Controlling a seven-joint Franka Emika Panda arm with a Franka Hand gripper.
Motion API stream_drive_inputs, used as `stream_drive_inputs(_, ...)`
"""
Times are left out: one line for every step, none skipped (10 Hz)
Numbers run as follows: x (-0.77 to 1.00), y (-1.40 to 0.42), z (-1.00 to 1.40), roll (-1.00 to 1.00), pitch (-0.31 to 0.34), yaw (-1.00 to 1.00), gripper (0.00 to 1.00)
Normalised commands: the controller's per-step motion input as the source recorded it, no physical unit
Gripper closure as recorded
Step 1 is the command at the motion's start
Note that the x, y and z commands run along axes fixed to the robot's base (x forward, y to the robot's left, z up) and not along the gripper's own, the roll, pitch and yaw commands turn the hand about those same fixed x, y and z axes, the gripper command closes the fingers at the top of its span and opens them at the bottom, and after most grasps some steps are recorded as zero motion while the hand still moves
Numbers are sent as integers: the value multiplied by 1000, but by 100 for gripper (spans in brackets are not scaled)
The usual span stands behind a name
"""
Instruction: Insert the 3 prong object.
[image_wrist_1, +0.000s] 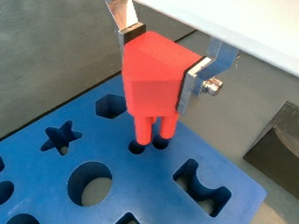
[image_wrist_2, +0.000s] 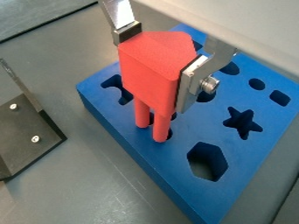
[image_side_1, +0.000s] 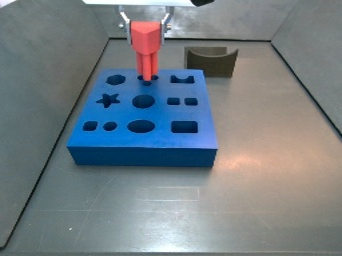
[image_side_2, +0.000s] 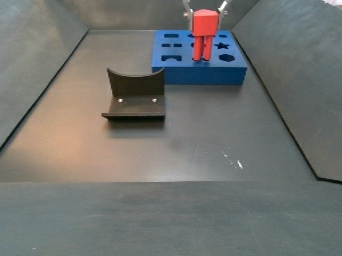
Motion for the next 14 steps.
stream_drive_inputs(26,-246,-126,0,0,0,100)
stream_drive_inputs(0,-217,-160,0,-6,-6,100)
stream_drive_inputs(0,0,-303,-29,-34,0,100)
stream_drive_inputs(3,123,-357,-33,-29,0,100)
stream_drive_inputs(20,174,-360,-53,-24,-14,100)
stream_drive_inputs(57,143,-329,-83,-10,-214,100)
stream_drive_inputs(51,91,-329,-101,-24,-309,100)
stream_drive_inputs(0,49,-394,-157,-93,-214,100)
stream_drive_inputs(89,0,-406,-203,-93,-126,100)
stream_drive_inputs(129,0,-431,-176,-76,-29,100)
stream_drive_inputs(171,0,-431,-169,-49,0,100)
stream_drive_inputs(0,-14,-360,-80,-80,31,100)
stream_drive_inputs(0,0,-346,-79,-99,91,100)
stream_drive_inputs(-229,0,-329,-26,-143,66,100)
